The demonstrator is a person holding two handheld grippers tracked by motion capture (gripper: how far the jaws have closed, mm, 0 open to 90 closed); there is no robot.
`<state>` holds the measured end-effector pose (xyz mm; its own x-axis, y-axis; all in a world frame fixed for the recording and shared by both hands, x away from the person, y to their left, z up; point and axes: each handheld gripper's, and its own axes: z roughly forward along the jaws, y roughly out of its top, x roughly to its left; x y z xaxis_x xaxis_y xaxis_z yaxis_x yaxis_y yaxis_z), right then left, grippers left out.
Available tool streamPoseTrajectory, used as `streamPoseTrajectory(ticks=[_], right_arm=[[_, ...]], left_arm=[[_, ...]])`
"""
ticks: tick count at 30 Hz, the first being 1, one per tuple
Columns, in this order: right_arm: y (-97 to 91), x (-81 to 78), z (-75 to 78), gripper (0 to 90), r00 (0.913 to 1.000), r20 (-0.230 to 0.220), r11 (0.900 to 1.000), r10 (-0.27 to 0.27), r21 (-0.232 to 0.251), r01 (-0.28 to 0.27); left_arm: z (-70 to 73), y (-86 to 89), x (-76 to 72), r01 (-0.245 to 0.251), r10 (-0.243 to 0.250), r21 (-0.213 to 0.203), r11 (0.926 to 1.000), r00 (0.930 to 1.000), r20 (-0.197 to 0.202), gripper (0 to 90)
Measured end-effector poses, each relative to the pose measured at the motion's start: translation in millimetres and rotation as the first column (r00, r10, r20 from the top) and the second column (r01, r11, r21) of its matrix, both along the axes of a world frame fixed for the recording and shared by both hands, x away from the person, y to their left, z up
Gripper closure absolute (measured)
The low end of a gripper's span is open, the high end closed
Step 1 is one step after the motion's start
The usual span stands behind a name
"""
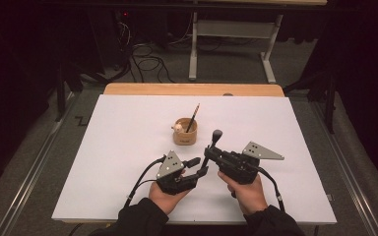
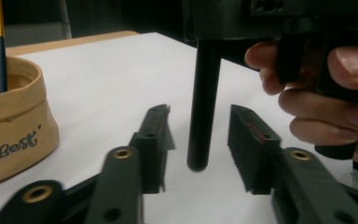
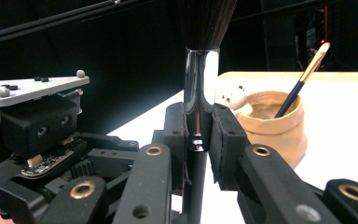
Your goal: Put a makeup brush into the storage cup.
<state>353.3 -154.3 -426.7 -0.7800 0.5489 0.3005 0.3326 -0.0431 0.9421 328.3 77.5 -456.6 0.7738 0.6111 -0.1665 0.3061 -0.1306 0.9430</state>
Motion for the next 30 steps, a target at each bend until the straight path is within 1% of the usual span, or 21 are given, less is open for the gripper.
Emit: streamPoseTrajectory(ticks=[3, 6, 8, 10, 12, 15, 19, 21, 24, 27, 30], right_arm=[[-1.5, -0.6, 1.3, 79.4, 0.9998, 0.018, 0.9999, -0.011, -0.012, 0.011], [-2.8, -0.9, 2.1, 79.3, 0.9993, 0.032, 0.9995, -0.021, -0.022, 0.022], [-3.7, -1.1, 2.7, 79.4, 0.9988, 0.041, 0.9992, -0.028, -0.027, 0.029], [-4.7, -1.1, 3.2, 79.4, 0.9983, 0.048, 0.9988, -0.033, -0.034, 0.035], [-5.3, -0.9, 3.6, 79.4, 0.998, 0.05, 0.9986, -0.037, -0.035, 0.039], [-5.8, -0.8, 4.0, 79.3, 0.9973, 0.059, 0.9981, -0.043, -0.042, 0.046], [-7.2, -1.0, 4.7, 79.4, 0.9966, 0.066, 0.9976, -0.049, -0.045, 0.052], [-8.0, -1.3, 5.2, 79.3, 0.996, 0.072, 0.9973, -0.052, -0.048, 0.056], [-9.4, -1.4, 5.6, 79.3, 0.9948, 0.084, 0.9967, -0.057, -0.052, 0.061], [-10.4, -1.2, 6.1, 79.3, 0.9942, 0.089, 0.9965, -0.06, -0.052, 0.065], [-11.3, -1.0, 6.3, 79.3, 0.9941, 0.089, 0.9967, -0.062, -0.046, 0.066]], left_arm=[[3.8, 5.5, 1.9, -0.006, 0.006, 0.017, 0.9998, 0.9999, -0.01, 49.3], [9.4, 13.7, 2.2, -0.025, 0.025, 0.027, 0.9993, 0.9997, 0.004, 43.7], [12.7, 20.5, 2.0, -0.041, 0.04, 0.046, 0.9981, 0.9991, 0.014, 38.2], [14.8, 28.5, 1.9, -0.042, 0.042, 0.06, 0.9973, 0.999, 0.013, 33.5], [16.3, 37.4, 0.9, -0.05, 0.049, 0.072, 0.9961, 0.9987, 0.018, 31.3], [18.4, 50.6, 0.5, -0.066, 0.065, 0.076, 0.9949, 0.9977, 0.017, 28.2], [19.8, 67.8, 0.5, -0.089, 0.089, 0.067, 0.9938, 0.996, 0.013, 24.8], [19.9, 75.0, 0.0, -0.1, 0.1, 0.062, 0.993, 0.9949, 0.013, 23.8], [17.8, 83.8, -1.8, -0.116, 0.115, 0.067, 0.991, 0.9932, 0.016, 21.3], [13.2, 89.9, -3.5, -0.131, 0.129, 0.075, 0.9886, 0.9914, 0.019, 19.3], [6.4, 93.4, -5.3, -0.159, 0.157, 0.073, 0.9846, 0.9872, 0.025, 16.0]])
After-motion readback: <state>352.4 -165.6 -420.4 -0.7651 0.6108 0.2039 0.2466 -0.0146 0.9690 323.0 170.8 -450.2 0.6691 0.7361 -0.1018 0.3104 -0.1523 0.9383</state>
